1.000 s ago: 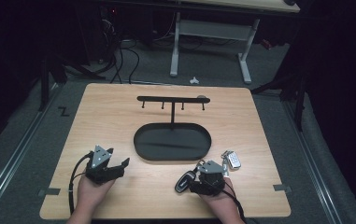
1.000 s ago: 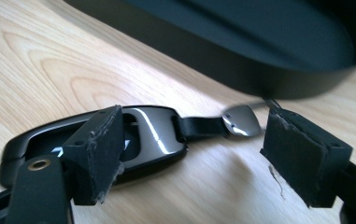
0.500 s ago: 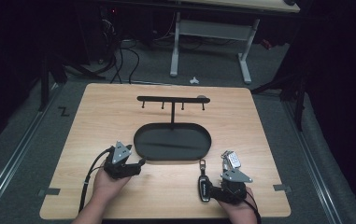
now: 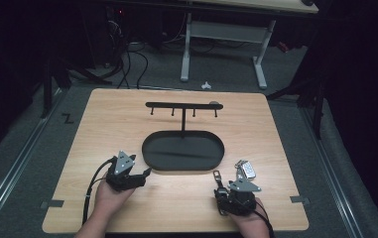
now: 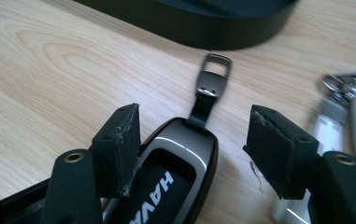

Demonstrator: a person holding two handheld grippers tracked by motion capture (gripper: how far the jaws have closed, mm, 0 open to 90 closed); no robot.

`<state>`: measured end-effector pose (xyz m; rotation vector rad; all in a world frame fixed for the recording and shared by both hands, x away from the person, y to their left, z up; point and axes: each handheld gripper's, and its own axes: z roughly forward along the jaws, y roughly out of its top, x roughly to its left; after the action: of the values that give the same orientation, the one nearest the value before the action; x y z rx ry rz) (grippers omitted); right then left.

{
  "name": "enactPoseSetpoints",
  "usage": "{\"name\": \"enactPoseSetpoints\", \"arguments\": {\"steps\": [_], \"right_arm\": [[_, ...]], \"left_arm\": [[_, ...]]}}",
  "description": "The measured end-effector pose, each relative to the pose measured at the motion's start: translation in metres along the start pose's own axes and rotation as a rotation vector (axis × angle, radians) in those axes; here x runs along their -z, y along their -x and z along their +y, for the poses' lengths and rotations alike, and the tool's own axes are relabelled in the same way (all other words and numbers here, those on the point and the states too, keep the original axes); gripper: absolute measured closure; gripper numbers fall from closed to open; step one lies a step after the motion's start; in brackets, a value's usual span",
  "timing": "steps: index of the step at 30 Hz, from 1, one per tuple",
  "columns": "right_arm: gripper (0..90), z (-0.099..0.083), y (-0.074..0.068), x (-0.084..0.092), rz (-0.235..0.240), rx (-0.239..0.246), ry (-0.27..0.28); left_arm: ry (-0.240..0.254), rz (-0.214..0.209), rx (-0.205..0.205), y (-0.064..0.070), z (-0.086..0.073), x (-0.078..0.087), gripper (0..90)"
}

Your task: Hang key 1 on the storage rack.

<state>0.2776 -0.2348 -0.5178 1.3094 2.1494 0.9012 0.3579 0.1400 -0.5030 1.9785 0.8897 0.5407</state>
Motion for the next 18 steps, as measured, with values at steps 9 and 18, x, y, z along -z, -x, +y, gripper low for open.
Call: {"name": "enactPoseSetpoints", "arguments": {"steps": [9,18], "right_arm": [[41.2,-0.002,0.014,0.009,0.017,-0.043,0.011],[41.9,0.002,0.018,0.010,0.051,-0.055,0.011]], "left_arm": [[-0.002,-0.009,0.015,-0.002,-0.001,0.000,26.1],[0.007,-0.018,0.028,-0.002,0.001,-0.001,25.9]]}}
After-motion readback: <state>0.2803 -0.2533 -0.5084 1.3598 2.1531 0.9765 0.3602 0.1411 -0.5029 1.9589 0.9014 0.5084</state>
